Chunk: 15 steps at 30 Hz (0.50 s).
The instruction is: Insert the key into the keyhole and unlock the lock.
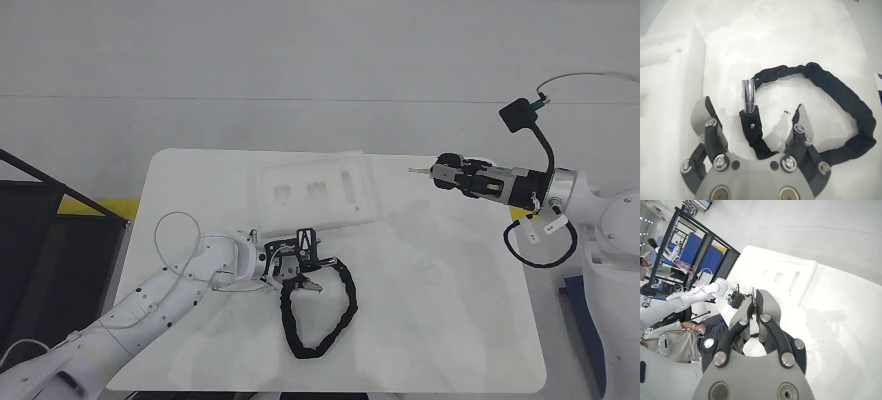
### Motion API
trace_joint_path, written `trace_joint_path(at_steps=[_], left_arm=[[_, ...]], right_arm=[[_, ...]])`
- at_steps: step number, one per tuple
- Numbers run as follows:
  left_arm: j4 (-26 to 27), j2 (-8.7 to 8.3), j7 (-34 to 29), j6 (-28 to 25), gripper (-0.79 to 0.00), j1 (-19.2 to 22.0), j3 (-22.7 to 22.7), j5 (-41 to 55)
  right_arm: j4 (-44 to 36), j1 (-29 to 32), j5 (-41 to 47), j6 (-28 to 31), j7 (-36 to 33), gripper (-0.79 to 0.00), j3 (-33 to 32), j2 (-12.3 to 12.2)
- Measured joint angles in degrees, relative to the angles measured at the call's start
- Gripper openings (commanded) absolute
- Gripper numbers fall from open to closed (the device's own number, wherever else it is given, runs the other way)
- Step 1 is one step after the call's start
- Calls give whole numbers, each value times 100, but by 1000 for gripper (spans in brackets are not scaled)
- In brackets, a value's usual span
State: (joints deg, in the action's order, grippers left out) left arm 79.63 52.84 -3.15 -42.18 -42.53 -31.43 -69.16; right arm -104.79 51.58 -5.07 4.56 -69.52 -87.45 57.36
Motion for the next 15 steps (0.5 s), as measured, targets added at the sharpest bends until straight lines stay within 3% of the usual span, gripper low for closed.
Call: trace_joint_path(at_steps=[3, 12, 15], left_arm=[[-16, 23, 57, 77, -332, -45, -39, -124], [-13, 88, 124, 205, -354, -181, -136, -398], [-18, 114, 130, 194, -400, -205, -161, -459]], right_arm=[[0, 0, 0, 0, 0, -785, 0, 0], [0, 0, 0, 0, 0, -785, 0, 0], [0, 0, 0, 0, 0, -785, 0, 0]])
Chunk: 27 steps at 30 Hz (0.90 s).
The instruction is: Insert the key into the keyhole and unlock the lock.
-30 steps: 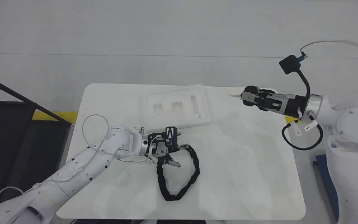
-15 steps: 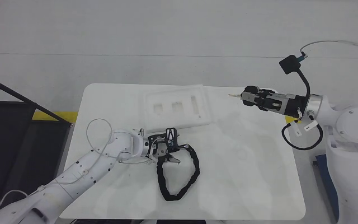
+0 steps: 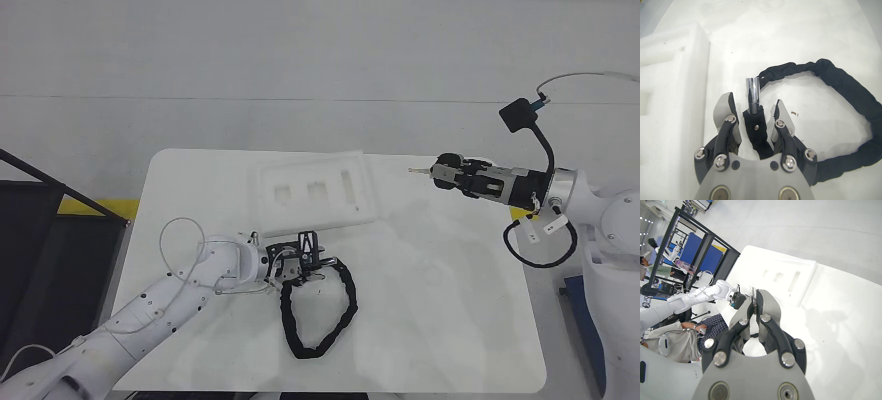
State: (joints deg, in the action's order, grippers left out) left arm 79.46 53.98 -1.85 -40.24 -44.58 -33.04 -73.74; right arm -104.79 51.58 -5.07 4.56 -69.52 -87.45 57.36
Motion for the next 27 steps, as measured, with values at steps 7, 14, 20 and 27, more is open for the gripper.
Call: trace_joint_path(at_steps=[7, 14, 20, 27], left_arm=[[-54, 80, -16, 7, -465, -22, -43, -81], [-173, 168, -51, -77, -511, -36, -41, -201], [-273, 238, -87, -116, -785, -34, -81, -187], [-369, 315, -163, -176, -785, -9, -204, 109]], right_arm=[[0, 0, 0, 0, 0, -785, 0, 0], [0, 0, 0, 0, 0, -785, 0, 0], [0, 0, 0, 0, 0, -785, 0, 0], [0, 0, 0, 0, 0, -785, 0, 0]])
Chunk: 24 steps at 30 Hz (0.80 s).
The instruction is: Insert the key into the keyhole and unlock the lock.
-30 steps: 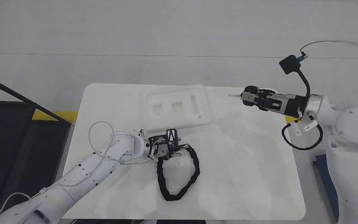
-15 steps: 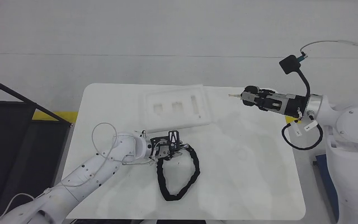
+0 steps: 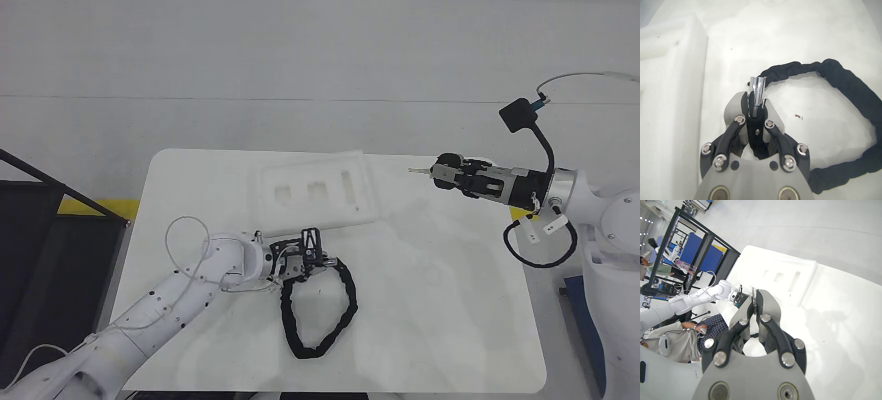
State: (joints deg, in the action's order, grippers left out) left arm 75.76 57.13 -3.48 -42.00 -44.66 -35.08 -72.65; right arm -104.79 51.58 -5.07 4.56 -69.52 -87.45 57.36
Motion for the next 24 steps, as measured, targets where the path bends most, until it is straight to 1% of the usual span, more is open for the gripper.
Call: trace_joint_path(at_steps=[4, 13, 20, 24], left_arm=[[89, -8, 66, -154, -785, -7, -168, 211], [468, -135, 205, -761, -785, -95, -745, 772], [801, -209, 148, -1068, -785, -169, -1229, 1722], [970, -220, 157, -1266, -785, -166, -1410, 2297]], right_arm=[[0, 0, 0, 0, 0, -785, 0, 0], [0, 0, 0, 0, 0, -785, 0, 0], [0, 0, 0, 0, 0, -785, 0, 0], [0, 0, 0, 0, 0, -785, 0, 0]])
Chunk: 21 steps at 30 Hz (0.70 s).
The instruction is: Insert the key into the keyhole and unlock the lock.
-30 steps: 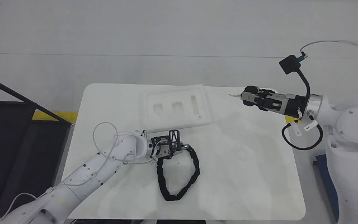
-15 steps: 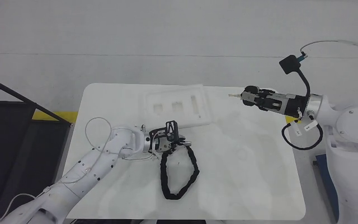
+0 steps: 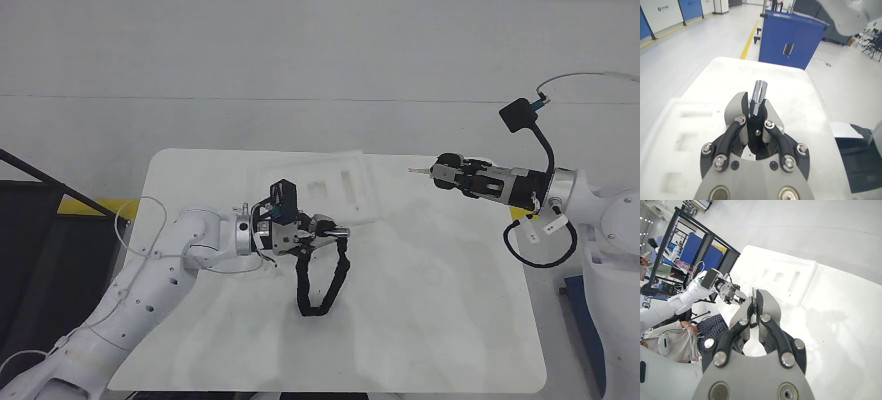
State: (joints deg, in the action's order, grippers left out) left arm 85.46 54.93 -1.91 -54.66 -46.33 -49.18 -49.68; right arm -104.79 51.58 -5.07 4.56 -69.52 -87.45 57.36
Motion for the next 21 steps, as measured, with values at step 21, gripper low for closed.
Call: trace_joint_path(at_steps=[21], left_arm=[[446, 232, 972, -334, -785, 303, -78, 1692]], right_arm=[[-125, -836, 723, -115, -1292, -785, 462, -97]])
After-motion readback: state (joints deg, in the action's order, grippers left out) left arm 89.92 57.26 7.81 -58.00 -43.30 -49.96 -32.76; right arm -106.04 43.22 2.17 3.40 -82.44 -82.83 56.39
